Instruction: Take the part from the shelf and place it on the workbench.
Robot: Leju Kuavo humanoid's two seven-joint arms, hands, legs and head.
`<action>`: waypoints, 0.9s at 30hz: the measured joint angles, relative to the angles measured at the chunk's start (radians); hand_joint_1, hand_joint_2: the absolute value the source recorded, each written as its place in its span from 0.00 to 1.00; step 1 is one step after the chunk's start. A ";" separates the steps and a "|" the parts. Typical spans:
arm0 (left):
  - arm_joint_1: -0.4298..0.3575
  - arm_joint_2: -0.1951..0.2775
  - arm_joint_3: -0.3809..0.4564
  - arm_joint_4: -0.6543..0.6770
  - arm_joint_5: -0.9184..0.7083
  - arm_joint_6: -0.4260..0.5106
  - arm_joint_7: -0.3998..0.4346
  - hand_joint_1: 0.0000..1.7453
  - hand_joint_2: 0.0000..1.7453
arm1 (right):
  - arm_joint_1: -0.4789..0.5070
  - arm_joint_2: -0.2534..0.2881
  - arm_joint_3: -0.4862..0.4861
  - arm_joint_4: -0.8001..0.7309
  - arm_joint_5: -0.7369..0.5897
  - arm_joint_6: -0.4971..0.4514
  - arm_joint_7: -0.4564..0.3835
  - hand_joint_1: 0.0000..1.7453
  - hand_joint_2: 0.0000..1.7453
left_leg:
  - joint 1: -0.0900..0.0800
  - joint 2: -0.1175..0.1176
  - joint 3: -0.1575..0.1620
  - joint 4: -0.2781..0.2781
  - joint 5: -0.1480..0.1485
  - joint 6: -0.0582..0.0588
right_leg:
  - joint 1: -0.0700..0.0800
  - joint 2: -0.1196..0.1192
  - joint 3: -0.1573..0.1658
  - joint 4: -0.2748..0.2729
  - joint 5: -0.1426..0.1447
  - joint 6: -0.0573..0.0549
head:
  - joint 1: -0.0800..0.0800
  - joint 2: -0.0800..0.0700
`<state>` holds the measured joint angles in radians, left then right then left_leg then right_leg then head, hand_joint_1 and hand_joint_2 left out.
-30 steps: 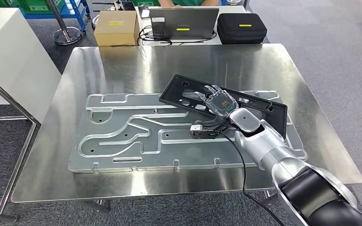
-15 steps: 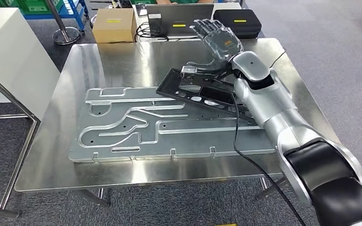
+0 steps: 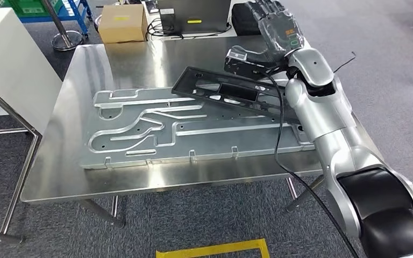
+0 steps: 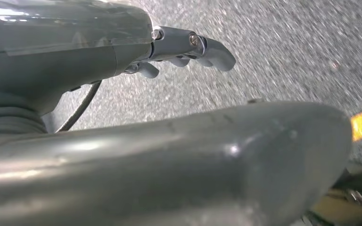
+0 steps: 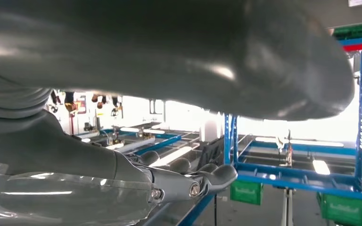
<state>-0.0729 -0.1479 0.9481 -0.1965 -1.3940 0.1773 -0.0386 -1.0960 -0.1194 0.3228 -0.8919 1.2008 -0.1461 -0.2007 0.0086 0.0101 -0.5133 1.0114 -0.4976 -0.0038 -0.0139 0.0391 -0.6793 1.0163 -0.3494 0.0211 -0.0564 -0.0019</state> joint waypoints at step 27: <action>-0.015 0.010 0.023 -0.002 -0.010 0.012 0.031 0.00 0.00 | 1.060 0.230 -1.073 -0.358 -0.283 -0.408 -0.284 0.00 0.00 | -0.012 0.022 0.051 0.050 -0.033 0.025 | 0.036 -0.060 0.027 -0.010 -0.025 -0.054 | 0.000 0.000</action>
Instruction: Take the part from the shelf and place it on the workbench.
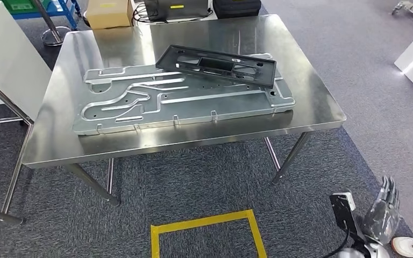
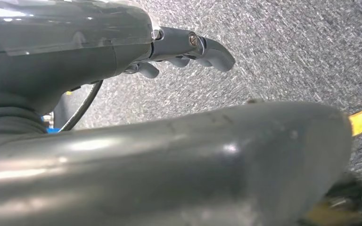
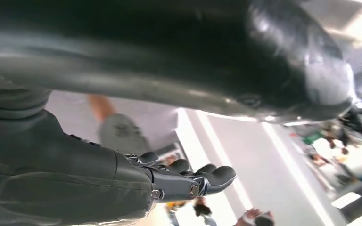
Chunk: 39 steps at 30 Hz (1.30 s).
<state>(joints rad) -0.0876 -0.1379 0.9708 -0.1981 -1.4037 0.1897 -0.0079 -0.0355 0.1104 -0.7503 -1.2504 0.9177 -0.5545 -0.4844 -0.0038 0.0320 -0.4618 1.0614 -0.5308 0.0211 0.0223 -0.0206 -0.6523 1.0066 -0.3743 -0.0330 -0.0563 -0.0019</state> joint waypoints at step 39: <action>-0.010 0.008 -0.009 -0.004 -0.034 0.006 0.009 0.00 0.00 | -0.066 0.099 -0.309 0.964 -0.093 0.495 0.436 0.00 0.00 | 0.009 -0.014 -0.016 -0.126 0.061 0.012 | -0.035 0.011 -0.041 0.161 -0.167 0.066 | 0.000 0.000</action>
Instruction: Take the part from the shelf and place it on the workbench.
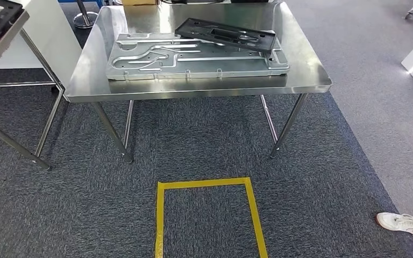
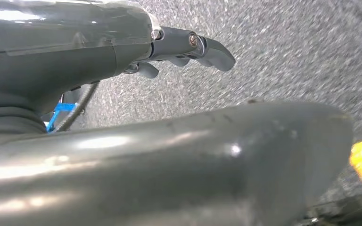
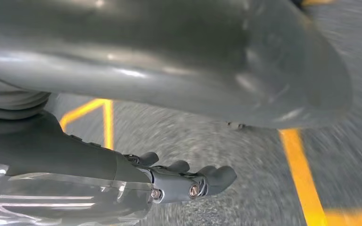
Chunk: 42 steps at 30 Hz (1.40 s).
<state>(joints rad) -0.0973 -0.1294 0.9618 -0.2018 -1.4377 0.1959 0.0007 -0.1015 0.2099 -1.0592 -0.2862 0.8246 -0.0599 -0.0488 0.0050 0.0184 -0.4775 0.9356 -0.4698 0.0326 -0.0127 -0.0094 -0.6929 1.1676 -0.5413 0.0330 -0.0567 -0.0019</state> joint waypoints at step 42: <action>0.003 -0.021 -0.019 0.000 -0.027 0.010 -0.025 0.00 0.00 | 0.007 -0.119 0.117 0.121 0.091 -0.010 0.094 0.00 0.00 | -0.014 -0.096 -0.168 0.070 0.095 -0.030 | 0.002 0.047 0.291 -0.215 -0.025 -0.043 | 0.000 0.000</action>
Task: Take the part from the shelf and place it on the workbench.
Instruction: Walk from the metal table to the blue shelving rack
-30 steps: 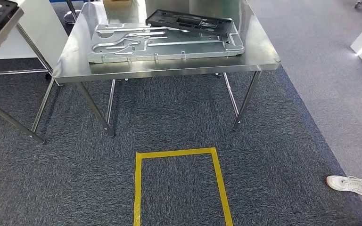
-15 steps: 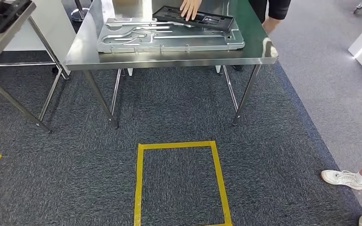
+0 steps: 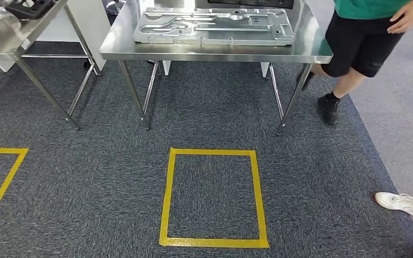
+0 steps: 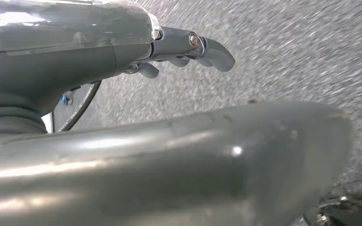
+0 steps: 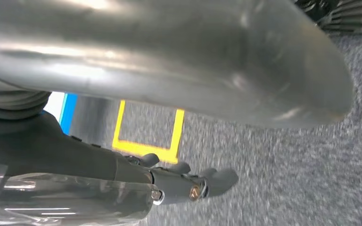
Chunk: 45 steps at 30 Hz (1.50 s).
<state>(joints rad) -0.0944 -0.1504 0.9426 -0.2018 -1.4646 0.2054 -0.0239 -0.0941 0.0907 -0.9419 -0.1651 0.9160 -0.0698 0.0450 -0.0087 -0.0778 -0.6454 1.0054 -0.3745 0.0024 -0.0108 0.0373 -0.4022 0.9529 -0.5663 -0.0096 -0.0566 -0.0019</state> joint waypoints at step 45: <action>0.010 -0.012 -0.019 0.000 -0.009 -0.002 0.003 0.00 0.00 | -0.003 -0.034 0.029 0.008 0.031 -0.006 0.006 0.00 0.00 | 0.020 0.114 0.085 0.004 -0.094 -0.007 | -0.014 -0.159 -0.085 0.039 0.043 0.047 | 0.000 0.000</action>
<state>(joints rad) -0.0842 -0.1627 0.9239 -0.2017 -1.4734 0.2037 -0.0212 -0.0967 0.0566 -0.9129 -0.1575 0.9470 -0.0754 0.0510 0.0115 0.0361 -0.5605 1.0093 -0.4685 -0.0042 -0.0250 -0.1215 -0.4869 0.9919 -0.5237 0.0375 -0.0570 -0.0019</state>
